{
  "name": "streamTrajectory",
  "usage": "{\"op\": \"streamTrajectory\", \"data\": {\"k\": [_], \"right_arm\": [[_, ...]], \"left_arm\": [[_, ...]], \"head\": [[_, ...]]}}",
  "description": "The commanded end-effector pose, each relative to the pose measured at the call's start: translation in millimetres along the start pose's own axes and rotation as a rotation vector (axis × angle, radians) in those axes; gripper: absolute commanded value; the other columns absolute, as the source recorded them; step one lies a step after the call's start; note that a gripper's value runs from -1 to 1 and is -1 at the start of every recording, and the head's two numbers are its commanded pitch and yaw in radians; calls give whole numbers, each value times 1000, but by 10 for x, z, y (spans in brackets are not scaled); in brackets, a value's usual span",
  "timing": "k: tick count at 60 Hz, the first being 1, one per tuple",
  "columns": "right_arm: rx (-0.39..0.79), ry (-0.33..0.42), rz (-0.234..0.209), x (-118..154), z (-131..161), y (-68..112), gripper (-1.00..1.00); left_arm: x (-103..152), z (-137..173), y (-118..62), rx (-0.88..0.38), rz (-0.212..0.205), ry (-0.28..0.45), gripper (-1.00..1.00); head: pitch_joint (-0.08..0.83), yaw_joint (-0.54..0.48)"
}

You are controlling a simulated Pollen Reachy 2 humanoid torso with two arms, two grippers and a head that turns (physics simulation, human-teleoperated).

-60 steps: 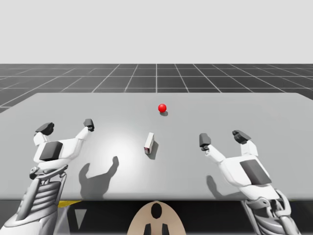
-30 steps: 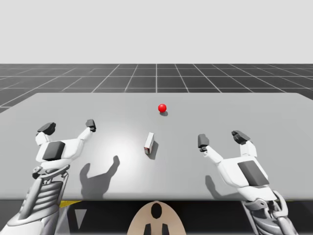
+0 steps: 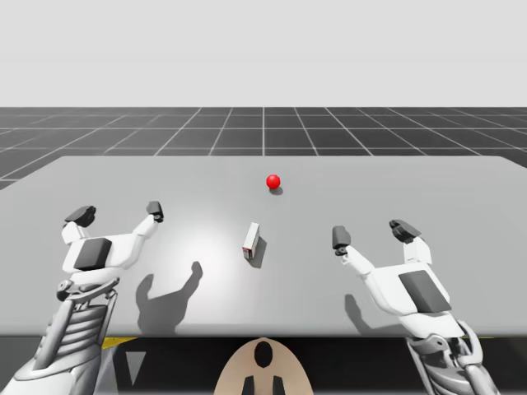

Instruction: Watch the red light. When it turns green, pick up the object.

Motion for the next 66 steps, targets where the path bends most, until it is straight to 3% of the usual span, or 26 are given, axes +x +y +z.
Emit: {"op": "streamTrajectory", "data": {"k": [1,66], "right_arm": [[-3,0,-14,-12,3,22,-1000],[-2,2,1,-27,-1,20,-1000]], "left_arm": [[3,5,-6,-2,-1,0,-1000],[-8,2,-7,-8,-3,4,-1000]], "head": [[422,-41],[418,-39]]}}
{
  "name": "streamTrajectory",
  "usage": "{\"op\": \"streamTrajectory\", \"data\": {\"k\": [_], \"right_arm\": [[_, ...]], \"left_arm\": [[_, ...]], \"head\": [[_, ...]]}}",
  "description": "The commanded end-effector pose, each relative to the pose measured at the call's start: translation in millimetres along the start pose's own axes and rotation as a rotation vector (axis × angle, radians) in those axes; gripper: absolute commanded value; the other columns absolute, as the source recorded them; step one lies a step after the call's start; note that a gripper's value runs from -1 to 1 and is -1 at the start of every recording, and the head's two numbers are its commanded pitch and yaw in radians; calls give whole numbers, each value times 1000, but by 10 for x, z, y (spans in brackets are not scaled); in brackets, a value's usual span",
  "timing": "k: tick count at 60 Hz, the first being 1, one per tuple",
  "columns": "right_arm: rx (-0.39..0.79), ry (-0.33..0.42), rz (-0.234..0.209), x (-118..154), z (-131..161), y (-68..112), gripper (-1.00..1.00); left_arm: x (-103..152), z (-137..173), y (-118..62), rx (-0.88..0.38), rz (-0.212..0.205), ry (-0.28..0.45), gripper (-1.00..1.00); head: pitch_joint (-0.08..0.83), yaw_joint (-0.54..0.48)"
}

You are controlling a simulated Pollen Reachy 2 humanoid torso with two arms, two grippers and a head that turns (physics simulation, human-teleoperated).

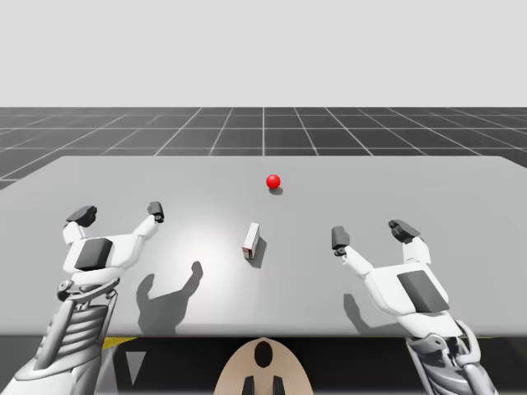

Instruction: Watch the red light. When it turns green, pick up the object.

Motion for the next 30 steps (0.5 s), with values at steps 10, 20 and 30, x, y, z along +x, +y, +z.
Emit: {"op": "streamTrajectory", "data": {"k": [10,20,30], "right_arm": [[-4,0,-10,-11,3,19,-1000],[-4,0,-7,-13,4,19,-1000],[-5,0,-6,-15,6,17,-1000]], "left_arm": [[-3,1,-2,-1,1,1,-1000],[-4,2,-2,-2,0,1,-1000],[-5,5,-4,-3,-1,1,-1000]], "head": [[420,-39],[420,-39],[439,-36]]}}
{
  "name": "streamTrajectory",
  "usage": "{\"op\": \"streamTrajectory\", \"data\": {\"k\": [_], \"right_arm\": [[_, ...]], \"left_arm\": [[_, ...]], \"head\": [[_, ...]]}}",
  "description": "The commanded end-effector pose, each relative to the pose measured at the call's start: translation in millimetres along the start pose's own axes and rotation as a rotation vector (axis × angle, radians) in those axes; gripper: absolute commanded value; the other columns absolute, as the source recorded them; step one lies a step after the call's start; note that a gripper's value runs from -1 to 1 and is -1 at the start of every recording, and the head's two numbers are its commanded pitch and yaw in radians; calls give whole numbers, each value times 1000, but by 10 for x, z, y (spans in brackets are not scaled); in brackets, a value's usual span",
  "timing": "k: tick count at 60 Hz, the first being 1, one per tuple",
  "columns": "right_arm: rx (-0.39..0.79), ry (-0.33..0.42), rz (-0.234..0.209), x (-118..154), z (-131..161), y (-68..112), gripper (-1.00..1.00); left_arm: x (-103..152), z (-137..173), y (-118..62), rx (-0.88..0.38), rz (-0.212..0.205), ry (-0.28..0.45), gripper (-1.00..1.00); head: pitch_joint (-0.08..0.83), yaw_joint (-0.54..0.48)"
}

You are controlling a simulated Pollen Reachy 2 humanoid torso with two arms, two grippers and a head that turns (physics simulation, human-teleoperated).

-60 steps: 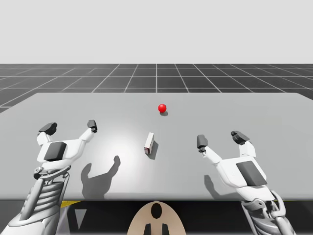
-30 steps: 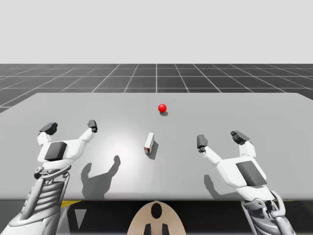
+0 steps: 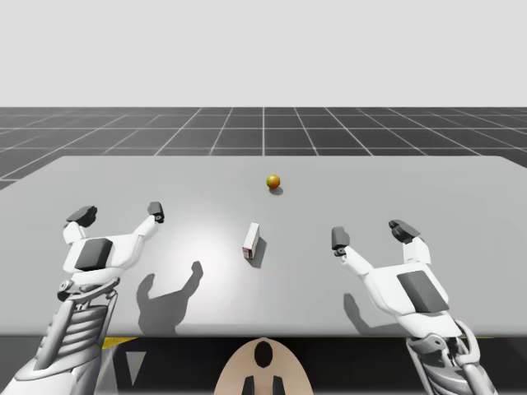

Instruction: Watch the red light. When it turns green, pick up the object.

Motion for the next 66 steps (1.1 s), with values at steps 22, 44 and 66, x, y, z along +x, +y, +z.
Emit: {"op": "streamTrajectory", "data": {"k": [22,44,66], "right_arm": [[7,5,-12,-18,9,33,-1000],[3,9,-10,-30,-1,28,-1000],[-21,9,-5,-43,-15,8,-1000]], "left_arm": [[-16,16,-68,-18,-12,4,-1000],[158,253,-304,-241,97,35,-1000],[268,1050,-768,-700,114,227,-1000]], "head": [[612,39],[637,45],[646,64]]}}
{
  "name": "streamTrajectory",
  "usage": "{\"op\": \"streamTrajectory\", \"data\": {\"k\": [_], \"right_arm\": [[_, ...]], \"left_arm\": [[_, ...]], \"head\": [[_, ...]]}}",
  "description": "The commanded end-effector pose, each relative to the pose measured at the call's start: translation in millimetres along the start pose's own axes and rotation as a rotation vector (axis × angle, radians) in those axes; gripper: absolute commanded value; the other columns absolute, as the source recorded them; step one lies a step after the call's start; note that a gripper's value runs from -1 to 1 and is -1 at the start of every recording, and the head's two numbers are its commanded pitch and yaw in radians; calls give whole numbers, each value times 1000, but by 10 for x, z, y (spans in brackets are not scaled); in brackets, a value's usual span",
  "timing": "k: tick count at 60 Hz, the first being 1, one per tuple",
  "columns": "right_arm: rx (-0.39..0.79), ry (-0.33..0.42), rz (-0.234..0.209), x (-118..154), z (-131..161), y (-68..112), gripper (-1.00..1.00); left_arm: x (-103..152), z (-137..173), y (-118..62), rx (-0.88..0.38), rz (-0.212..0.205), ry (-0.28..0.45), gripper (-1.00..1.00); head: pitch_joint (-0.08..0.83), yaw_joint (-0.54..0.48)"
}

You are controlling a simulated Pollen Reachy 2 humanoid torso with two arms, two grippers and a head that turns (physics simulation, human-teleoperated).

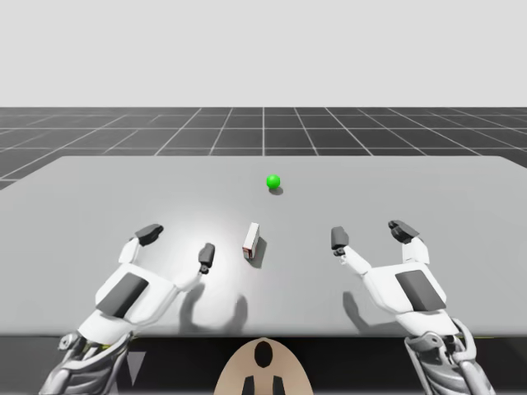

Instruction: Watch the red light. When it turns green, pick up the object.

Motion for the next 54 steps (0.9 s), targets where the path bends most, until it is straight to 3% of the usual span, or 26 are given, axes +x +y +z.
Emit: {"op": "streamTrajectory", "data": {"k": [1,17,34,54], "right_arm": [[-12,1,-16,-13,0,14,-1000],[-10,-1,-18,-11,1,-3,-1000],[-5,-2,-26,0,3,-21,-1000],[4,-6,-33,8,21,-21,-1000]], "left_arm": [[-117,165,-405,-173,53,99,-1000],[-569,-175,-760,-199,95,228,-1000],[-677,-650,-1052,-189,154,318,-1000],[-624,-1112,-1305,-172,177,307,-1000]], "head": [[646,64],[645,68],[652,70],[655,64]]}}
